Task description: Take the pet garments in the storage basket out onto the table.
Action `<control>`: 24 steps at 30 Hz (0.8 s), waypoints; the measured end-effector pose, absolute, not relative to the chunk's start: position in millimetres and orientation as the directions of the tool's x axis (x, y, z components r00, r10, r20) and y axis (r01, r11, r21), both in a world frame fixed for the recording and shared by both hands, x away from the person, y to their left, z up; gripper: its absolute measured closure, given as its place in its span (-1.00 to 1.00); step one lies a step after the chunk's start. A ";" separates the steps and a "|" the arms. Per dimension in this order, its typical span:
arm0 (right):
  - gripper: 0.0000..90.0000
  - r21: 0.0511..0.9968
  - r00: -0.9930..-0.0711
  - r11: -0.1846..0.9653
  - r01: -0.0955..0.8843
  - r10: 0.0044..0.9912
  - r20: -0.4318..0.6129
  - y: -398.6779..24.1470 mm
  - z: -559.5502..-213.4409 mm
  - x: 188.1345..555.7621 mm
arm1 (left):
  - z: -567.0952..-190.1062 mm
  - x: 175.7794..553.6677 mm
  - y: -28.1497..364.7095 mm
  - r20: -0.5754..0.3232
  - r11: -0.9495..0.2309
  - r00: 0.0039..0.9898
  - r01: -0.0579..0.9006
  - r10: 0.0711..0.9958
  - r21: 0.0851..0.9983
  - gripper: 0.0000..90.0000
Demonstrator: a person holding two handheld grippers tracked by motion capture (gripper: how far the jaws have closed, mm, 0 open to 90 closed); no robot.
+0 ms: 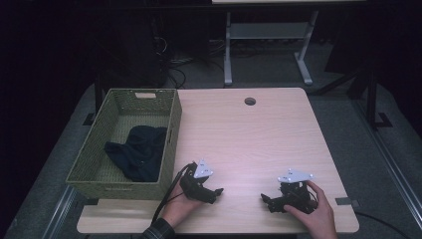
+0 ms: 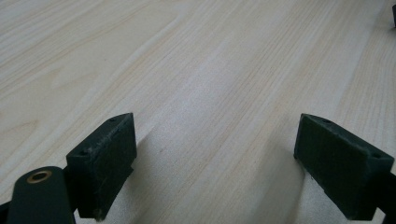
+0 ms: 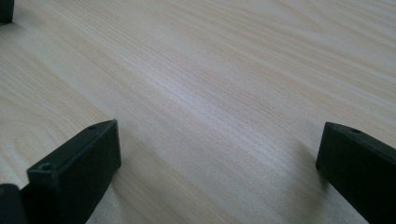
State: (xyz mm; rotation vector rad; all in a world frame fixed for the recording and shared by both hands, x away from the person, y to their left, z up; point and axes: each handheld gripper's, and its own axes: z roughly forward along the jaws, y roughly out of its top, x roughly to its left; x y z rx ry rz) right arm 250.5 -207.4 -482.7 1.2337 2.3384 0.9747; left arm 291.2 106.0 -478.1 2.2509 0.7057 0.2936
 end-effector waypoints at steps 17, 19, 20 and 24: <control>-1.00 0.698 -0.575 0.393 0.598 0.817 0.033 -207.2 -482.7 250.5 | -475.5 297.2 104.3 -0.003 -0.594 0.835 0.394 0.550 0.701 -0.71; -1.00 0.698 -0.576 0.393 0.598 0.817 0.033 -207.1 -482.7 250.5 | -474.8 297.6 104.7 -0.009 -0.589 0.833 0.399 0.554 0.702 -0.71; -1.00 0.698 -0.577 0.394 0.598 0.816 0.034 -207.1 -482.6 250.5 | -474.4 297.8 105.3 -0.010 -0.589 0.833 0.399 0.553 0.703 -0.71; -1.00 0.697 -0.581 0.396 0.598 0.813 0.036 -206.4 -482.6 250.6 | -472.2 297.9 106.0 -0.006 -0.584 0.830 0.399 0.558 0.707 -0.71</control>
